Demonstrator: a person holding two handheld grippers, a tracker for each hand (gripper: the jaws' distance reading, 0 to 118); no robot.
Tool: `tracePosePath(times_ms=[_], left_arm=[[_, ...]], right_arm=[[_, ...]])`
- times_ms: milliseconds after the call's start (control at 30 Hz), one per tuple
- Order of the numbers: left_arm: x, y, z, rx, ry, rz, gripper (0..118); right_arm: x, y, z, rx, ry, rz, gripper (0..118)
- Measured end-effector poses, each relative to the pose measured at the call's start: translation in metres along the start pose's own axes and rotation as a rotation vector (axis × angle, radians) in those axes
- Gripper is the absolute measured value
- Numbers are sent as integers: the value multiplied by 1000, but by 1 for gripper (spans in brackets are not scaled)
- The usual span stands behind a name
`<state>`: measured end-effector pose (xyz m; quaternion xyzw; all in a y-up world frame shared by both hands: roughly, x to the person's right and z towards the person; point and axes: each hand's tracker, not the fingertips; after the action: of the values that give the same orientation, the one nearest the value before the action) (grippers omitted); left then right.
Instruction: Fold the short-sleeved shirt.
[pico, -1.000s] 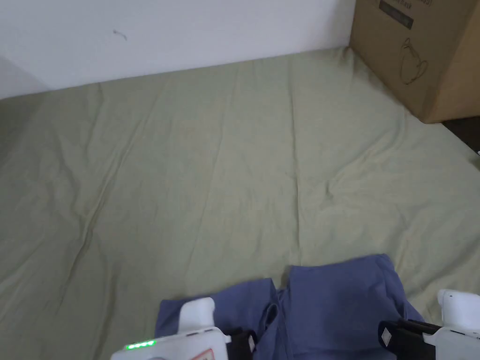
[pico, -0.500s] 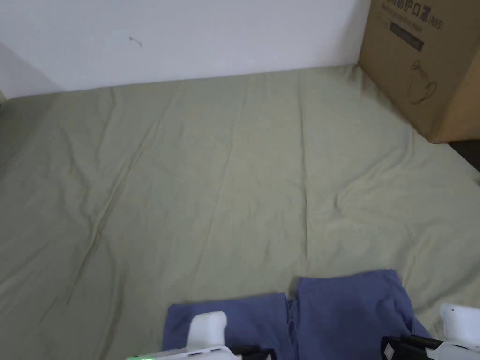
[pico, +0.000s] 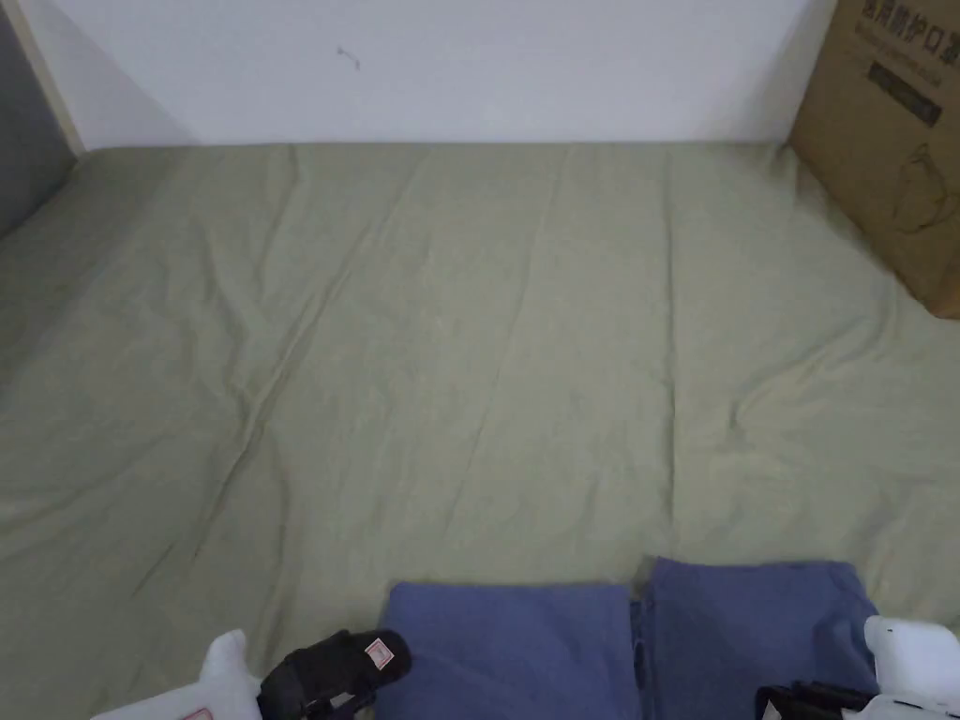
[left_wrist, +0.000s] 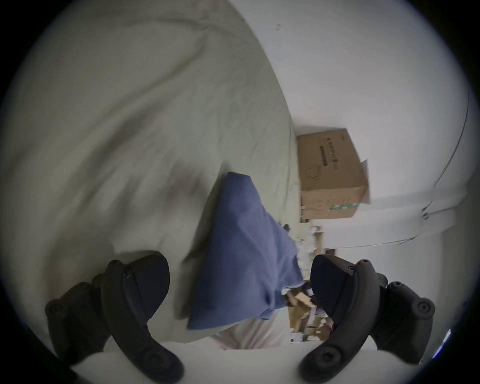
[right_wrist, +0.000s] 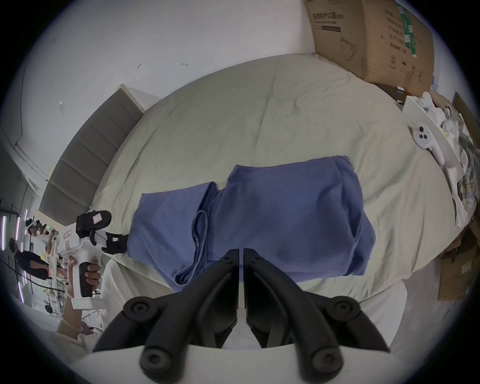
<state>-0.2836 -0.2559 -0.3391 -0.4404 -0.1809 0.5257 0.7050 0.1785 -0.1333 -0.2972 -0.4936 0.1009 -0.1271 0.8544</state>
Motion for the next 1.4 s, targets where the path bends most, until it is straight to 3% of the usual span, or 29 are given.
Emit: tracePosePath(times_ms=[67, 100, 133, 200, 233, 267, 300, 500, 700, 833, 933, 1133, 1333, 1400], left_arm=[[-4, 0, -11, -3, -127, 43, 111], [-5, -2, -17, -29, -158, 68, 105], [-6, -2, -29, -73, -169, 67, 93], [-9, 1, -43, -110, -57, -55, 16], [-4, 1, -46, -109, 102, -74, 15], [-12, 2, -48, -106, 104, -34, 15], [-11, 4, -45, -112, -46, -20, 15], [-1, 14, -12, -121, 62, -116, 15], [-6, 40, 62, 16, 214, -179, 16], [0, 52, 108, 119, 290, -179, 16], [38, 35, 113, 161, 300, -232, 16], [146, -5, 72, 148, 277, -465, 16], [202, -41, -36, -63, 274, -681, 16], [205, -59, -82, -149, 313, -712, 30]], right_arm=[[-5, 3, -2, -6, 2, 13, 4], [-8, 3, -3, -8, 2, 17, 4], [-10, 4, -4, -11, 1, 23, 4], [-16, 5, -7, -29, -10, 38, 4], [-19, 5, -8, -36, -10, 53, 4], [-22, 5, -8, -44, -11, 68, 4], [-24, 5, -7, -44, -10, 76, 4], [-31, 10, -10, -48, -3, 85, 4], [-34, 12, -6, -30, 15, 92, 4], [-24, 10, -8, -22, 35, 49, 4], [-17, 7, -9, -22, 40, 25, 4], [-2, 2, -3, -4, 43, -10, 4], [22, -5, 9, 32, 45, -68, 4], [33, -9, 12, 38, 34, -93, 4]])
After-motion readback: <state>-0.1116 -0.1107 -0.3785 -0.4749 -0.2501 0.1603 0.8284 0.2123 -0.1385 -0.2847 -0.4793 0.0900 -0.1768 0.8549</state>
